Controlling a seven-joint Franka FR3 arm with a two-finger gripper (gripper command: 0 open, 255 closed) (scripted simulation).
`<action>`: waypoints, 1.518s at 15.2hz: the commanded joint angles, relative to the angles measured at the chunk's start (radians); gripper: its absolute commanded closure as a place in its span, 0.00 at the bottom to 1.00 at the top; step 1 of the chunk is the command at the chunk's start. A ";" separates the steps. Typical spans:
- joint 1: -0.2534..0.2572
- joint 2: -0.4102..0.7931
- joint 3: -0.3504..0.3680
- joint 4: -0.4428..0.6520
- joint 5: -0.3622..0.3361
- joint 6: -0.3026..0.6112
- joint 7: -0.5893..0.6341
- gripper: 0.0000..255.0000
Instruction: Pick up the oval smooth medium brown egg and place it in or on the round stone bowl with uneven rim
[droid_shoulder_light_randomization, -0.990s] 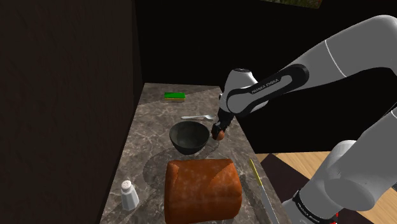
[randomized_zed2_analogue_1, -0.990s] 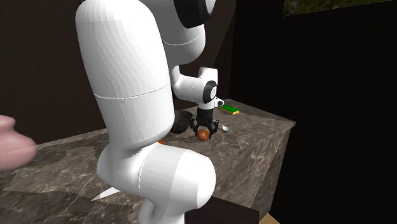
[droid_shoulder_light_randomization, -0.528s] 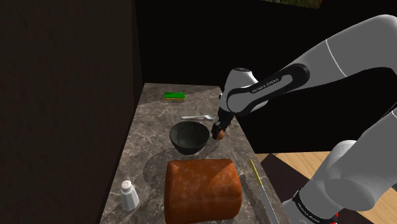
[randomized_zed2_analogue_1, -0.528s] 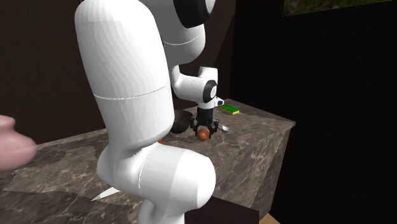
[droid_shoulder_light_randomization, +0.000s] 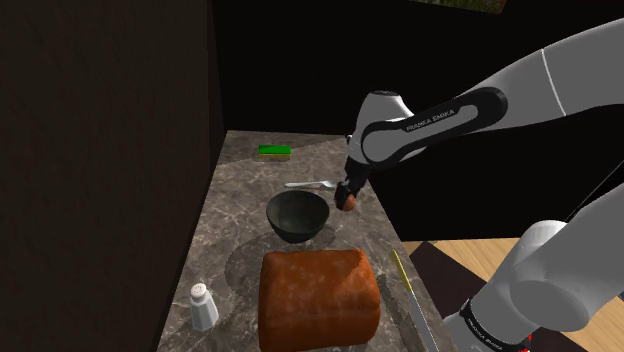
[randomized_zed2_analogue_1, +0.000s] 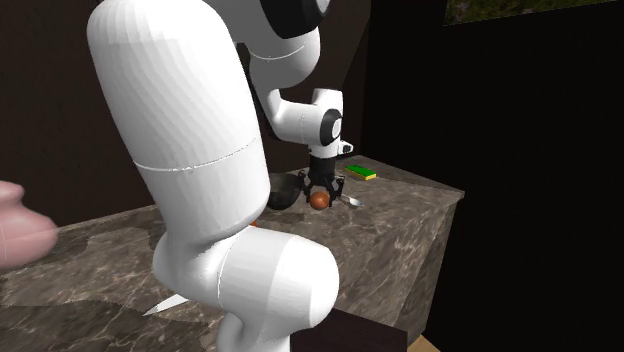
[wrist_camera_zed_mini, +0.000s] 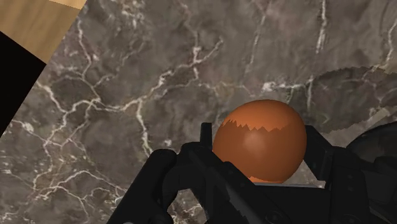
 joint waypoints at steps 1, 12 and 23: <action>-0.001 -0.017 0.000 0.013 -0.003 -0.030 0.003 1.00; -0.004 -0.097 -0.001 0.096 -0.014 -0.193 0.018 1.00; -0.007 -0.146 -0.002 0.203 -0.021 -0.349 0.029 1.00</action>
